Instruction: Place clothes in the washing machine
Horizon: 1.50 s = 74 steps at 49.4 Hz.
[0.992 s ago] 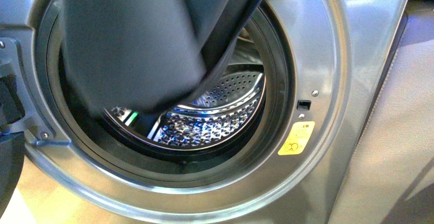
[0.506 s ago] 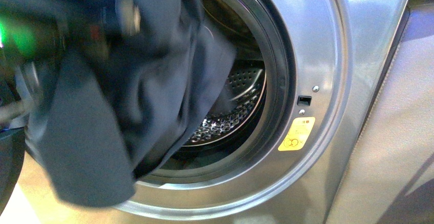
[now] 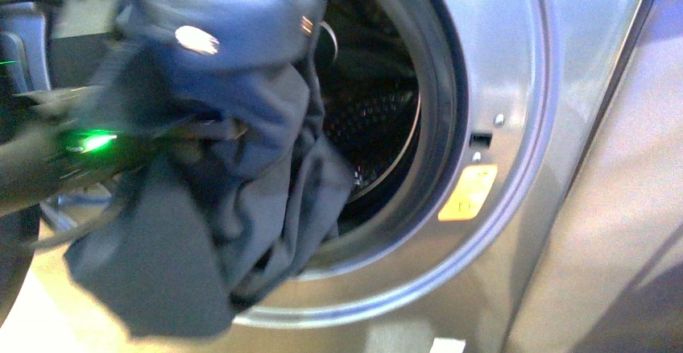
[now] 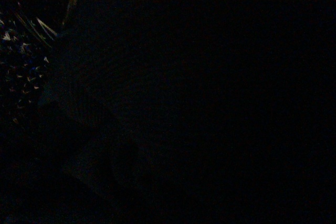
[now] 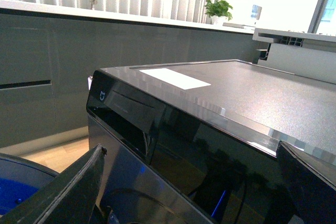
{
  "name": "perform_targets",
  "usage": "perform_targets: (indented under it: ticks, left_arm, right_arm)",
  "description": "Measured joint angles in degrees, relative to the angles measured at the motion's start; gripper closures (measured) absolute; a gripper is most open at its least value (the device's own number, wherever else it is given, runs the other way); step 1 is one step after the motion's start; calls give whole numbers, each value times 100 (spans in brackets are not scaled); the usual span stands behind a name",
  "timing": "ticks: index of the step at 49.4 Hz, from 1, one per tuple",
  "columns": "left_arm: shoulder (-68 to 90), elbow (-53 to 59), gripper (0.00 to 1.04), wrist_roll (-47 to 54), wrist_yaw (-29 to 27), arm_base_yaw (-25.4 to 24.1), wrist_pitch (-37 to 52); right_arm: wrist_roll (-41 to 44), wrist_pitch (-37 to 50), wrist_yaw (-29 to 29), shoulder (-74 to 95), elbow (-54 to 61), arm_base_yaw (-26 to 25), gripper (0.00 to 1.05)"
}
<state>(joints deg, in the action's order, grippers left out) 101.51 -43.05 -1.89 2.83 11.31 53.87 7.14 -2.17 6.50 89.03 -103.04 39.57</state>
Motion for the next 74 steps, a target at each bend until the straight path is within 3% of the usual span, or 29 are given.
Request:
perform_targets:
  ticks: [39, 64, 74]
  left_arm:
    - [2669, -3659, 98, 118, -1067, 0, -1390]
    - [3508, -5501, 98, 101, -2544, -7, -1919]
    - [3698, -6024, 98, 188, -2734, -4, -2116]
  right_arm:
    - [0, 0, 0, 0, -7, 0, 7]
    - [0, 0, 0, 0, -7, 0, 7]
    - [0, 0, 0, 0, -7, 0, 7]
